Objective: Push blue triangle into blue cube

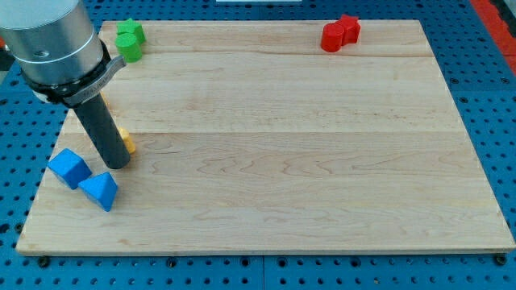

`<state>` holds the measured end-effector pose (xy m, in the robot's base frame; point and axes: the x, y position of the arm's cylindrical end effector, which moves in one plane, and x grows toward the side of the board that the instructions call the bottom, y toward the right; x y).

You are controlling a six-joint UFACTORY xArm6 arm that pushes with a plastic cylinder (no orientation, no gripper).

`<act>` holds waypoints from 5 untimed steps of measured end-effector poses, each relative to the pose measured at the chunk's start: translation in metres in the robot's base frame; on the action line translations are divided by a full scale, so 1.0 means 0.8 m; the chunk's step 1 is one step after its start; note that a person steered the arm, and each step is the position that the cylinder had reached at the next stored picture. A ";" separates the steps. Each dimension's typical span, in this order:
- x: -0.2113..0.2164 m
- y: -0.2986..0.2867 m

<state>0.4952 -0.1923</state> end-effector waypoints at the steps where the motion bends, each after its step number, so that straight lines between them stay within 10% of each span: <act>1: -0.068 0.006; 3: -0.057 0.070; 5: 0.101 0.090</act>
<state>0.5758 -0.1199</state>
